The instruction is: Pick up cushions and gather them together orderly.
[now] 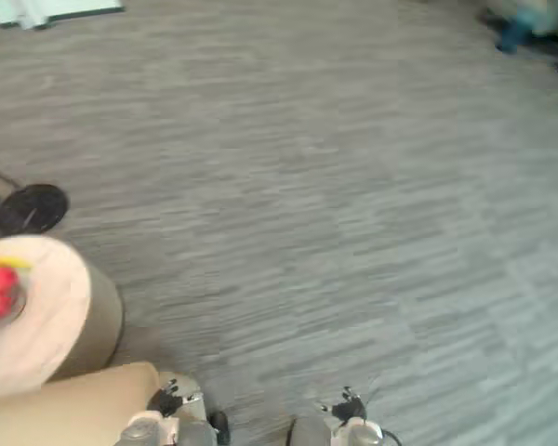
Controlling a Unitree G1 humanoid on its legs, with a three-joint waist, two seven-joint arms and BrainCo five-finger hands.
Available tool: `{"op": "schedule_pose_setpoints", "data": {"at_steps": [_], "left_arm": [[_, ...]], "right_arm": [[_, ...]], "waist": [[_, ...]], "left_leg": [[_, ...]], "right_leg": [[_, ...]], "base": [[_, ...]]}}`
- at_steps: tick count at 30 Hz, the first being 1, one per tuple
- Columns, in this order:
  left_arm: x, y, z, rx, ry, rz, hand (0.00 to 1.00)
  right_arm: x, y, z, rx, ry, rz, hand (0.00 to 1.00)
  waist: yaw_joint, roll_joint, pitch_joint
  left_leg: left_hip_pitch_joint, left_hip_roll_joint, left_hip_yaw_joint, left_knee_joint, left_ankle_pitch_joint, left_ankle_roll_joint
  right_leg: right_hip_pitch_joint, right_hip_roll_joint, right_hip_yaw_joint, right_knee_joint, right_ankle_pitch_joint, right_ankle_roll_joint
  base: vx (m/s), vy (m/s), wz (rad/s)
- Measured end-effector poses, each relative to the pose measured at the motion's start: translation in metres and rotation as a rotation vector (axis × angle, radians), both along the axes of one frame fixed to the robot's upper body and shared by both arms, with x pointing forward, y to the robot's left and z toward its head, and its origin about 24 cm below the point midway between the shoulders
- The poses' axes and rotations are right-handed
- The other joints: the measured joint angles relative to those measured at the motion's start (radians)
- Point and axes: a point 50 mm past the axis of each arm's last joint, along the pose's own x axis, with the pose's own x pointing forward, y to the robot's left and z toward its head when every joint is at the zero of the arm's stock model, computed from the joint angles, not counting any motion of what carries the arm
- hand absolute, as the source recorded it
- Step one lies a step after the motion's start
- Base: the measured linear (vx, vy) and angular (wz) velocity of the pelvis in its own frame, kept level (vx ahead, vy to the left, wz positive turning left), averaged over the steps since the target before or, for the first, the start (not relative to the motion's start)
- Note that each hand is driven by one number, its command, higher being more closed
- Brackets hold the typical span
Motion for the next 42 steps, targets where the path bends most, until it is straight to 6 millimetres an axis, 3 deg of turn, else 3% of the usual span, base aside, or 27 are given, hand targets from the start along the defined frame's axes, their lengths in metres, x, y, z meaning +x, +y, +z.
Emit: {"op": "schedule_pose_setpoints", "data": {"at_steps": [3,5,6,7,8,10,11,12,13,15,17,20,22,23,24,25,26,28,29,31,33,36,37,38,39,40,42], "left_arm": [[0.005,-0.003,0.001,0.001,-0.006,-0.026,0.0],[0.013,-0.005,0.003,0.001,-0.016,-0.036,0.0],[0.014,-0.004,0.003,0.002,-0.017,-0.038,0.0],[0.012,-0.003,0.003,0.008,-0.01,-0.044,0.0],[0.017,-0.01,0.004,-0.008,-0.021,-0.053,0.0],[0.025,-0.025,0.006,-0.036,-0.051,-0.098,0.0],[0.026,-0.038,0.006,-0.065,-0.06,-0.108,0.0],[0.025,-0.041,0.005,-0.075,-0.058,-0.108,0.0],[0.02,-0.042,0.003,-0.078,-0.041,-0.105,0.0],[0.022,-0.037,0.005,-0.069,-0.058,-0.095,0.0],[0.026,-0.034,0.007,-0.058,-0.076,-0.095,0.0],[0.029,-0.033,0.01,-0.056,-0.092,-0.097,0.0],[0.029,-0.034,0.009,-0.058,-0.091,-0.096,0.0],[0.027,-0.035,0.009,-0.061,-0.088,-0.095,0.0],[0.024,-0.032,0.008,-0.052,-0.085,-0.09,0.0],[0.024,-0.024,0.008,-0.033,-0.082,-0.092,0.0],[0.024,-0.023,0.008,-0.03,-0.082,-0.091,0.0],[0.025,-0.021,0.009,-0.025,-0.083,-0.092,0.0],[0.023,-0.019,0.008,-0.02,-0.069,-0.095,0.0],[0.018,-0.018,0.005,-0.007,-0.04,-0.122,0.0],[0.014,-0.023,0.003,-0.002,-0.019,-0.164,0.0],[0.017,-0.027,0.003,-0.011,-0.025,-0.168,0.0],[0.017,-0.028,0.003,-0.012,-0.025,-0.169,0.0],[0.017,-0.027,0.003,-0.012,-0.024,-0.168,0.0],[0.015,-0.03,0.002,-0.019,-0.017,-0.162,0.0],[0.013,-0.038,0.001,-0.043,-0.013,-0.169,0.0],[0.019,-0.049,0.003,-0.06,-0.028,-0.19,0.0]], "right_arm": [[0.02,-0.003,0.009,-0.013,-0.06,0.011,0.0],[0.034,-0.004,0.018,-0.023,-0.132,0.017,0.0],[0.035,-0.003,0.019,-0.022,-0.14,0.017,0.0],[0.031,-0.003,0.018,-0.02,-0.134,0.014,0.0],[0.029,-0.007,0.017,-0.031,-0.124,0.006,0.0],[0.02,-0.016,0.014,-0.041,-0.097,-0.032,0.0],[0.01,-0.025,0.012,-0.06,-0.074,-0.043,0.0],[0.008,-0.024,0.01,-0.062,-0.063,-0.03,0.0],[0.004,-0.021,0.008,-0.059,-0.041,-0.011,0.0],[0.001,-0.02,0.006,-0.056,-0.027,-0.009,0.0],[-0.001,-0.017,0.004,-0.047,-0.015,-0.013,0.0],[-0.001,-0.018,0.004,-0.04,-0.017,-0.044,0.0],[-0.013,-0.025,0.001,-0.051,0.01,-0.08,0.0],[-0.017,-0.028,0.0,-0.057,0.018,-0.088,0.0],[-0.021,-0.025,-0.001,-0.048,0.029,-0.103,0.0],[-0.025,-0.017,-0.004,-0.023,0.038,-0.109,0.0],[-0.026,-0.014,-0.005,-0.017,0.041,-0.111,0.0],[-0.032,-0.011,-0.008,-0.003,0.061,-0.12,0.0],[-0.027,-0.01,-0.007,0.004,0.049,-0.123,0.0],[-0.021,-0.01,-0.005,0.013,0.033,-0.133,0.0],[-0.015,-0.014,-0.002,0.009,0.008,-0.126,0.0],[0.0,-0.018,0.005,-0.003,-0.051,-0.119,0.0],[0.005,-0.019,0.008,-0.005,-0.072,-0.123,0.0],[0.004,-0.019,0.008,-0.005,-0.071,-0.123,0.0],[0.005,-0.021,0.009,-0.006,-0.077,-0.136,0.0],[0.009,-0.026,0.011,-0.014,-0.089,-0.155,0.0],[0.003,-0.033,0.01,-0.025,-0.071,-0.174,0.0]], "waist": [[0.005,0.047,0.024],[0.004,0.08,0.043],[0.004,0.077,0.041],[0.002,0.058,0.032],[0.003,0.08,0.038],[-0.01,0.067,0.036],[-0.015,0.063,0.035],[-0.014,0.065,0.035],[-0.003,0.073,0.035],[0.012,0.076,0.033],[0.022,0.064,0.036],[0.037,0.06,0.038],[0.039,0.061,0.036],[0.043,0.068,0.032],[0.059,0.059,0.01],[0.047,0.017,-0.013],[0.046,0.004,-0.015],[0.051,-0.015,-0.025],[0.049,-0.02,-0.02],[0.036,-0.017,-0.014],[0.014,0.013,-0.011],[0.003,0.044,0.0],[-0.004,0.042,0.001],[-0.005,0.032,-0.002],[-0.012,0.049,-0.002],[0.004,0.078,-0.011],[-0.015,0.085,-0.008]], "left_leg": [[0.045,0.045,0.052,-0.037,0.0,0.0],[0.104,0.108,0.098,-0.061,-0.002,-0.006],[0.116,0.117,0.113,-0.06,-0.006,-0.016],[0.133,0.114,0.135,-0.048,-0.014,-0.057],[0.149,0.153,0.15,-0.001,-0.031,-0.089],[0.142,0.142,0.118,0.036,0.025,-0.084],[0.131,0.16,0.108,0.156,0.081,-0.087],[0.08,0.2,0.084,0.319,0.119,-0.058],[-0.008,0.274,0.045,0.57,0.127,-0.023],[-0.109,0.288,-0.024,0.772,0.044,-0.031],[-0.182,0.233,-0.058,0.758,-0.016,-0.031],[-0.27,0.15,-0.056,0.48,-0.039,-0.018],[-0.274,0.046,-0.158,0.11,0.044,-0.035],[-0.276,0.043,-0.181,0.063,0.103,-0.043],[-0.274,0.027,-0.194,0.095,0.168,0.001],[-0.288,-0.002,-0.184,0.133,0.109,0.01],[-0.292,-0.007,-0.18,0.152,0.083,0.009],[-0.285,-0.021,-0.154,0.191,0.015,0.02],[-0.202,-0.039,-0.127,0.162,-0.015,0.033],[-0.111,-0.05,-0.122,0.123,-0.032,0.038],[0.039,-0.036,-0.115,0.006,-0.035,0.038],[0.116,0.008,-0.088,-0.051,-0.035,0.037],[0.175,0.016,-0.063,-0.093,-0.037,0.017],[0.194,0.013,-0.054,-0.103,-0.041,0.004],[0.236,0.032,-0.045,-0.11,-0.058,-0.037],[0.241,0.06,-0.02,-0.096,-0.035,-0.066],[0.184,0.091,-0.036,0.124,0.035,-0.1]], "right_leg": [[-0.065,-0.006,-0.205,0.025,-0.003,-0.031],[-0.157,0.011,-0.32,0.03,0.019,-0.084],[-0.168,0.017,-0.335,-0.016,0.047,-0.095],[-0.162,0.023,-0.342,-0.142,0.153,-0.127],[-0.153,0.044,-0.345,-0.107,0.195,-0.198],[-0.137,0.018,-0.325,-0.053,0.129,-0.179],[-0.093,0.015,-0.314,-0.044,0.09,-0.157],[-0.046,0.038,-0.306,-0.087,0.076,-0.15],[0.021,0.086,-0.291,-0.154,0.078,-0.152],[0.089,0.127,-0.253,-0.206,0.076,-0.154],[0.151,0.137,-0.187,-0.253,0.076,-0.151],[0.196,0.117,-0.078,-0.274,0.072,-0.102],[0.238,0.091,-0.012,-0.287,0.034,-0.045],[0.246,0.098,0.008,-0.285,0.023,-0.028],[0.261,0.088,0.061,-0.294,0.01,0.0],[0.272,0.058,0.081,-0.312,-0.001,0.022],[0.275,0.046,0.082,-0.305,-0.002,0.032],[0.226,0.003,0.119,-0.167,-0.008,0.048],[0.105,-0.06,0.171,0.152,0.017,0.071],[0.036,-0.077,0.176,0.348,-0.017,0.08],[-0.051,-0.061,0.041,0.355,-0.084,-0.014],[-0.183,-0.019,-0.062,0.201,-0.059,-0.051],[-0.237,-0.008,-0.127,0.025,0.066,-0.072],[-0.237,-0.006,-0.14,-0.027,0.121,-0.09],[-0.225,0.017,-0.14,-0.022,0.202,-0.156],[-0.22,0.042,-0.142,-0.008,0.17,-0.171],[-0.17,0.054,-0.139,0.007,0.094,-0.149]], "base": [[0.26,-0.089,-1.21],[0.34,-0.247,-1.25],[0.24,-0.177,-0.88],[0.36,-0.199,-0.76],[0.42,-0.277,-0.56],[0.33,-0.262,-0.16],[0.29,-0.296,0.0],[0.37,-0.367,-0.29],[0.19,-0.197,-0.46],[0.23,-0.108,-0.85],[0.33,-0.053,-1.07],[0.33,0.118,-1.09],[0.36,0.203,-0.82],[0.5,0.283,-0.96],[0.57,0.25,-0.6],[0.52,0.21,-0.41],[0.56,0.149,-0.07],[0.48,0.153,-0.27],[0.39,0.144,-0.34],[0.49,0.087,-0.14],[0.63,-0.047,0.05],[0.54,-0.136,-0.08],[0.54,-0.175,-0.01],[0.61,-0.208,-0.01],[0.53,-0.175,-0.31],[0.66,-0.229,-0.35],[0.64,-0.3,-0.2]]}}
